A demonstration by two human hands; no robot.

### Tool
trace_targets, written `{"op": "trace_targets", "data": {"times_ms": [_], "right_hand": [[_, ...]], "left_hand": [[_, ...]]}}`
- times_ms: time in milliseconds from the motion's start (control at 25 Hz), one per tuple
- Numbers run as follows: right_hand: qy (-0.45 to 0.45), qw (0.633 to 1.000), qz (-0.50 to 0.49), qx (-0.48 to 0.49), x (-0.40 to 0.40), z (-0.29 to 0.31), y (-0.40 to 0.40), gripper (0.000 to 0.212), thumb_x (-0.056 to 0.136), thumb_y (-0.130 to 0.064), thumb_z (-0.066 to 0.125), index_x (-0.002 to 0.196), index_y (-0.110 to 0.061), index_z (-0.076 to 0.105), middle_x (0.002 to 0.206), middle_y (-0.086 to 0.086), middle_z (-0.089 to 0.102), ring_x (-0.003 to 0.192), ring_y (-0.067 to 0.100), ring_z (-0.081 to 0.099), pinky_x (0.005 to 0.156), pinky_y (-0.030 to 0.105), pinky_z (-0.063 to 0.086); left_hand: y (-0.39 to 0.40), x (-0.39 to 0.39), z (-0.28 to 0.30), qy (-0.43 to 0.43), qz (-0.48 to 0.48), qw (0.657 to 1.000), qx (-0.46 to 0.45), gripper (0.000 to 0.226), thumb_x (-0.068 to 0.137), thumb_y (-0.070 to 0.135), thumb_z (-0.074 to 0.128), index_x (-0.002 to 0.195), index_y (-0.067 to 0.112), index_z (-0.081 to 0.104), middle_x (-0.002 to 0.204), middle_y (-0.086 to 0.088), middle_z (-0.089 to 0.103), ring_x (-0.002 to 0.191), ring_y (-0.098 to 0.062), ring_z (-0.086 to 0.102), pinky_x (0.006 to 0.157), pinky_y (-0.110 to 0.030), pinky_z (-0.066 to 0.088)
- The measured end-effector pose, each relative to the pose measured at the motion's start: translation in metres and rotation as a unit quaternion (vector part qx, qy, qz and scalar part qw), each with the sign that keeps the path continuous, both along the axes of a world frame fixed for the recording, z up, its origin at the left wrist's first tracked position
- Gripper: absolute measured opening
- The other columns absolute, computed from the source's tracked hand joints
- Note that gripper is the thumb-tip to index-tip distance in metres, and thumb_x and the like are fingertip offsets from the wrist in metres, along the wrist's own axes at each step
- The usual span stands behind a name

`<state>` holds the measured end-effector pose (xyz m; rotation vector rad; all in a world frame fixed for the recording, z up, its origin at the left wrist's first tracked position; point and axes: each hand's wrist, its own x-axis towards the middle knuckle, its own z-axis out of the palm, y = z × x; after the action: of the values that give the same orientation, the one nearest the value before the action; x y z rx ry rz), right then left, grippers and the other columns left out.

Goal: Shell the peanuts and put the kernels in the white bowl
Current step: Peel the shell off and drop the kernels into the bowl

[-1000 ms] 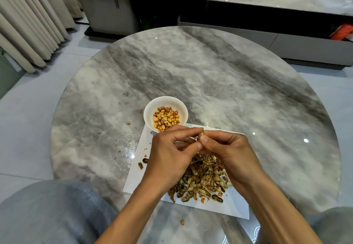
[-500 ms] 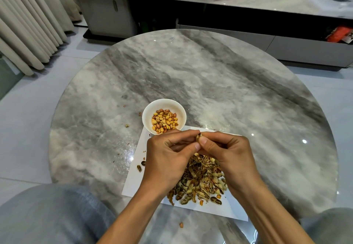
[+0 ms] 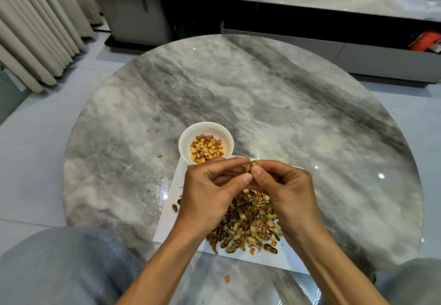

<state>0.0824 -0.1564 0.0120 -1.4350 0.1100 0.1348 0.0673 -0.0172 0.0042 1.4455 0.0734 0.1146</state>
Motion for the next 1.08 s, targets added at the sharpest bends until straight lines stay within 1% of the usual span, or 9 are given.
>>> {"op": "trace_targets", "data": {"times_ms": [320,440,560,640,720,760,840,920,1080], "right_hand": [[0.017,1.0,-0.018,-0.014,-0.001,-0.005,-0.001,0.013,0.09,0.002,0.065,0.089,-0.004,0.076,0.083,0.014,0.076,0.08,0.028,0.075,0.071,0.029,0.061],[0.079,0.995,0.001,0.054,0.0,-0.008,0.001,0.015,0.092,-0.004,0.061,0.095,0.001,0.075,0.09,0.017,0.075,0.086,0.026,0.073,0.071,0.026,0.06],[0.207,0.959,0.015,0.192,0.003,-0.006,0.002,0.02,0.088,-0.012,0.062,0.095,0.003,0.073,0.094,0.019,0.072,0.092,0.03,0.069,0.073,0.03,0.062],[0.279,0.923,-0.003,0.266,0.003,-0.008,0.003,0.021,0.091,-0.007,0.058,0.081,0.0,0.075,0.084,0.016,0.07,0.082,0.026,0.071,0.067,0.031,0.062],[0.311,0.909,-0.025,0.276,0.002,-0.012,0.004,0.031,0.093,-0.003,0.052,0.071,-0.002,0.073,0.076,0.011,0.065,0.07,0.018,0.065,0.061,0.028,0.061],[0.319,0.907,-0.032,0.272,0.002,-0.013,0.005,0.03,0.093,-0.002,0.05,0.072,-0.002,0.071,0.075,0.011,0.063,0.069,0.017,0.062,0.06,0.027,0.06],[0.333,0.904,-0.035,0.267,0.001,-0.015,0.006,0.022,0.093,-0.002,0.049,0.081,0.0,0.068,0.074,0.01,0.06,0.066,0.016,0.059,0.058,0.027,0.059],[0.347,0.899,-0.032,0.264,0.001,-0.017,0.006,0.017,0.092,-0.001,0.05,0.09,0.001,0.067,0.077,0.011,0.058,0.066,0.015,0.056,0.057,0.027,0.059],[0.346,0.903,-0.014,0.256,-0.004,-0.024,0.008,0.022,0.094,-0.002,0.051,0.103,0.005,0.069,0.102,0.019,0.063,0.092,0.026,0.059,0.069,0.032,0.06]], "left_hand": [[-0.001,-0.004,-0.003,0.015,-0.006,1.0,0.009,0.036,0.079,-0.009,0.075,0.098,0.021,0.077,0.094,-0.001,0.077,0.088,-0.015,0.075,0.077,-0.022,0.058],[0.0,-0.002,-0.005,0.024,0.003,0.999,0.023,0.036,0.08,-0.007,0.075,0.1,0.023,0.078,0.096,-0.002,0.076,0.087,-0.017,0.074,0.079,-0.028,0.059],[0.003,-0.001,-0.004,-0.028,-0.001,0.99,0.137,0.032,0.08,0.0,0.078,0.103,0.023,0.078,0.094,0.007,0.075,0.086,-0.012,0.071,0.079,-0.028,0.059],[0.005,-0.001,-0.004,-0.087,-0.025,0.964,0.249,0.028,0.081,0.008,0.076,0.105,0.022,0.078,0.095,0.011,0.073,0.091,-0.009,0.068,0.081,-0.027,0.056],[0.006,-0.001,-0.005,-0.134,-0.058,0.93,0.336,0.028,0.083,0.011,0.073,0.109,0.022,0.077,0.095,0.01,0.071,0.094,-0.008,0.064,0.081,-0.029,0.053],[0.007,-0.001,-0.006,-0.148,-0.075,0.916,0.365,0.029,0.083,0.011,0.072,0.11,0.022,0.076,0.095,0.009,0.07,0.094,-0.009,0.062,0.081,-0.03,0.052],[0.008,0.0,-0.006,-0.155,-0.105,0.902,0.39,0.032,0.084,0.01,0.07,0.113,0.023,0.075,0.094,0.008,0.068,0.094,-0.01,0.06,0.08,-0.029,0.051],[0.01,0.0,-0.006,-0.144,-0.132,0.9,0.389,0.035,0.085,0.009,0.068,0.114,0.026,0.075,0.094,0.01,0.065,0.093,-0.006,0.058,0.08,-0.023,0.049],[0.011,-0.001,-0.007,-0.116,-0.163,0.895,0.398,0.031,0.083,0.008,0.069,0.106,0.027,0.077,0.102,0.016,0.068,0.099,-0.001,0.059,0.087,-0.02,0.048]]}}
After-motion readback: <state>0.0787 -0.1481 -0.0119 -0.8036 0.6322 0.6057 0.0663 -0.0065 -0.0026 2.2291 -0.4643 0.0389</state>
